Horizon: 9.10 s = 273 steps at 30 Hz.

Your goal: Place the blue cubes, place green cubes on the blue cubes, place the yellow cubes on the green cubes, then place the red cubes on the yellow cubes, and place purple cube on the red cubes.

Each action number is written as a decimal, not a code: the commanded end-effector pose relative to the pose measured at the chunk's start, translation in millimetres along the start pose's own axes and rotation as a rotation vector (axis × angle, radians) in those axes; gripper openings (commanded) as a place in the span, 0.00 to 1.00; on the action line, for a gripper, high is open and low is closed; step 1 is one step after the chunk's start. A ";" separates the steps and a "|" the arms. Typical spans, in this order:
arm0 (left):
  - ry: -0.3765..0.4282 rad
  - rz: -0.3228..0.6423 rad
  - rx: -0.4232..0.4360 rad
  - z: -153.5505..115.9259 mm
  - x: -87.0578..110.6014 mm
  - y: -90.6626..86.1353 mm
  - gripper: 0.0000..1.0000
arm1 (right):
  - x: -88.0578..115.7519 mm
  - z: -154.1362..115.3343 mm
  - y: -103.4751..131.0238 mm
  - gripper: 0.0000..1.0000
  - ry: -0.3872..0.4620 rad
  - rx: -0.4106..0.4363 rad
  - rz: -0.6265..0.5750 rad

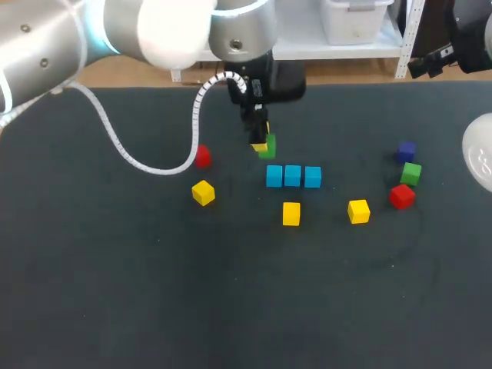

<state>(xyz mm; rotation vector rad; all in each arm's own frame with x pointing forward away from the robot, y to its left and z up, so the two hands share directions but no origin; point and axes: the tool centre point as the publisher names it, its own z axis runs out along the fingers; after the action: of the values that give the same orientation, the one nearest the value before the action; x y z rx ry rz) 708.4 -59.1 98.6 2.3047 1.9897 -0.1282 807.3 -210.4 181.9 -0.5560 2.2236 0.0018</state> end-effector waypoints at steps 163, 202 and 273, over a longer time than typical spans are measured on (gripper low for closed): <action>-0.532 -0.749 -0.290 -151.1 114.2 22.0 1.00 | 0.3 -1.3 0.4 1.00 0.000 0.003 0.000; -0.575 -1.043 -0.540 -133.7 198.7 73.0 1.00 | 0.3 -1.3 0.4 1.00 0.000 0.003 0.000; -0.574 -1.068 -0.534 -133.2 201.5 72.8 1.00 | 152.0 29.9 68.5 1.00 0.505 -0.312 -0.430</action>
<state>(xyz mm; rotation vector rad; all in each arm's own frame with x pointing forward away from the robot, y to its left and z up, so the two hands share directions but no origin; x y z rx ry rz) 809.1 145.2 207.3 0.6397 2.2670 -0.2464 713.6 -202.8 44.0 -1.3128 2.5513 -0.0095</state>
